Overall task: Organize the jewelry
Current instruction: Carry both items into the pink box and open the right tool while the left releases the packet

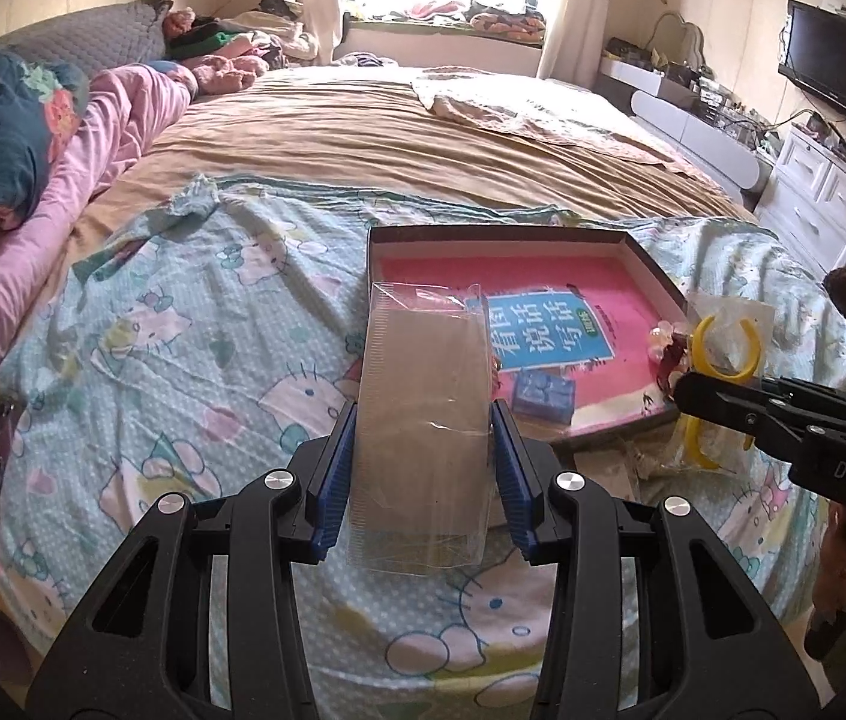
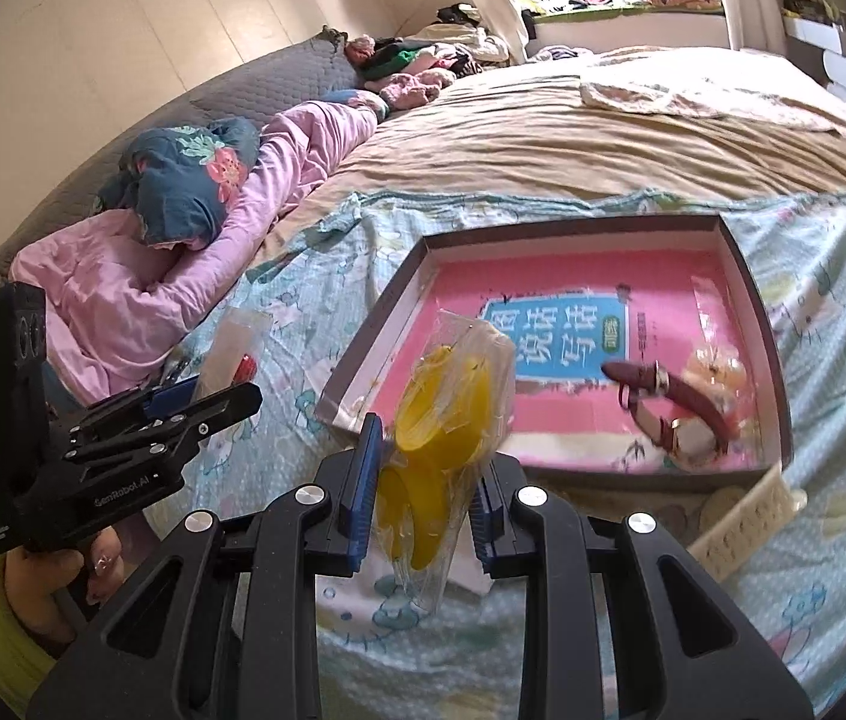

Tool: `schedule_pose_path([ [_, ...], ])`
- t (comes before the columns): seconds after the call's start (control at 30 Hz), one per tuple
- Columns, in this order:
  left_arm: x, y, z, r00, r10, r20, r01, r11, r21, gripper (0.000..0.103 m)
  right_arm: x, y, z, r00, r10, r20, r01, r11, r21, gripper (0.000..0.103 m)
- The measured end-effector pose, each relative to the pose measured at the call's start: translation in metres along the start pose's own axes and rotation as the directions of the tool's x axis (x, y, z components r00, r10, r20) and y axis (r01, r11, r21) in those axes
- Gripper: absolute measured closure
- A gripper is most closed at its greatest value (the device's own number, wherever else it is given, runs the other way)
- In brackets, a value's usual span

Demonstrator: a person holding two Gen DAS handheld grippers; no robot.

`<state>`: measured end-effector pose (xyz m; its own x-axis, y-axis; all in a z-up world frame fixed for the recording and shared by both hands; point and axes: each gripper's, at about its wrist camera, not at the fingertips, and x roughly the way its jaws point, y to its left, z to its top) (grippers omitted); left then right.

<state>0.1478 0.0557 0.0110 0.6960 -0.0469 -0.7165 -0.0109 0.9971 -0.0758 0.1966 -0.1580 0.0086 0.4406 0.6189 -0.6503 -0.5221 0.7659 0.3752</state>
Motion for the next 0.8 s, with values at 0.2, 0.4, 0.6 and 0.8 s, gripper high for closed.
schedule_pose_path([
  [0.2, 0.011, -0.003, 0.011, 1.000, -0.001, -0.003, 0.001, 1.000, 0.010, 0.069, 0.011, -0.003, 0.011, 0.999, -0.040, 0.013, 0.041, 0.999, -0.018, 0.078],
  [0.4, 0.024, -0.006, 0.020, 1.000, -0.008, -0.013, 0.009, 1.000, 0.026, 0.068, 0.023, -0.009, 0.016, 0.995, -0.103, 0.020, 0.103, 0.994, -0.047, 0.078],
  [0.6, 0.038, -0.008, 0.024, 0.999, -0.011, -0.030, 0.012, 0.999, 0.036, 0.068, 0.035, -0.017, 0.015, 0.990, -0.142, 0.008, 0.143, 0.988, -0.061, 0.078],
  [0.8, 0.051, -0.010, 0.025, 0.999, -0.013, -0.049, 0.015, 0.999, 0.042, 0.068, 0.046, -0.023, 0.014, 0.986, -0.167, -0.007, 0.166, 0.984, -0.069, 0.078],
])
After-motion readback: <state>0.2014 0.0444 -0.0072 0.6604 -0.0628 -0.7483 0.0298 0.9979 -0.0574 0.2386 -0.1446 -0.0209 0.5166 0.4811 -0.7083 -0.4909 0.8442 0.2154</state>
